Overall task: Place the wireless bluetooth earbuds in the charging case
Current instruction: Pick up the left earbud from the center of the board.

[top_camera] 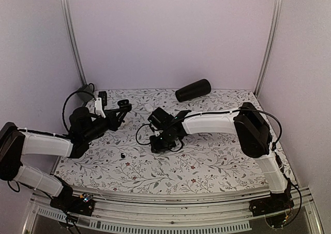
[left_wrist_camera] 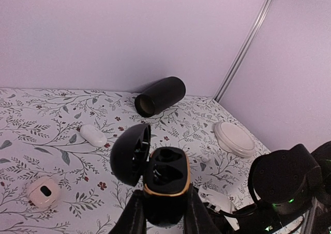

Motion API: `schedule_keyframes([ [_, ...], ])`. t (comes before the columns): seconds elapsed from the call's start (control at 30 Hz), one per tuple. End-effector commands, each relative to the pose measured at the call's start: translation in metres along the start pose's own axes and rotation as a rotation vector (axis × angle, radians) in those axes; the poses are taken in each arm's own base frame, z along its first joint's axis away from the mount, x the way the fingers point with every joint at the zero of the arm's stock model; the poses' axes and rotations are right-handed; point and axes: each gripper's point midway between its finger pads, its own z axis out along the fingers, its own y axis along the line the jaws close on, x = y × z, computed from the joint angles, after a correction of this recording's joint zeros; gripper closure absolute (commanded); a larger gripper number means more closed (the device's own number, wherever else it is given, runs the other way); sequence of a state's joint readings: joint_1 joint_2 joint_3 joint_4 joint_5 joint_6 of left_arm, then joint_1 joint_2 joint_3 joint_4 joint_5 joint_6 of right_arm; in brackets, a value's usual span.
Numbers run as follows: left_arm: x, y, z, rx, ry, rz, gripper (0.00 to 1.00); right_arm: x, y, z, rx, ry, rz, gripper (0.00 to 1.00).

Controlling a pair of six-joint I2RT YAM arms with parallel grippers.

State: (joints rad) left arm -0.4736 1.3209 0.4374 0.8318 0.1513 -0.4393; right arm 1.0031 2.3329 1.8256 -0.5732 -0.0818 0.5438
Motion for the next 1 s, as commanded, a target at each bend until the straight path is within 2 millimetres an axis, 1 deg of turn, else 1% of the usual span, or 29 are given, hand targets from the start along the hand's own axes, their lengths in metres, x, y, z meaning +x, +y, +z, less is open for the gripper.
schedule_keyframes([
  [0.0,-0.005,0.002,0.000,0.012,-0.020,-0.001,1.00,0.010,-0.018,0.016,0.081,0.035,-0.015,0.70],
  [0.27,-0.006,0.002,0.000,0.015,-0.020,-0.010,1.00,0.017,-0.027,0.018,0.115,0.051,-0.027,0.75],
  [0.4,-0.004,0.002,0.001,0.017,-0.015,-0.013,1.00,0.019,-0.027,0.016,0.121,0.043,-0.036,0.75],
  [0.57,-0.006,0.002,0.002,0.019,-0.017,-0.018,1.00,0.023,-0.026,0.017,0.124,0.046,-0.049,0.75],
  [0.67,-0.005,0.001,0.002,0.021,-0.014,-0.018,1.00,0.027,-0.025,0.017,0.131,0.050,-0.055,0.73],
  [0.8,-0.004,0.002,0.002,0.017,-0.013,-0.020,1.00,0.034,-0.029,0.020,0.143,0.062,-0.053,0.73],
  [0.93,-0.004,0.002,0.003,0.020,-0.011,-0.024,1.00,0.038,-0.032,0.021,0.156,0.065,-0.053,0.75],
  [0.97,-0.004,0.002,0.003,0.019,-0.010,-0.024,1.00,0.033,-0.028,0.014,0.147,0.048,-0.054,0.75],
])
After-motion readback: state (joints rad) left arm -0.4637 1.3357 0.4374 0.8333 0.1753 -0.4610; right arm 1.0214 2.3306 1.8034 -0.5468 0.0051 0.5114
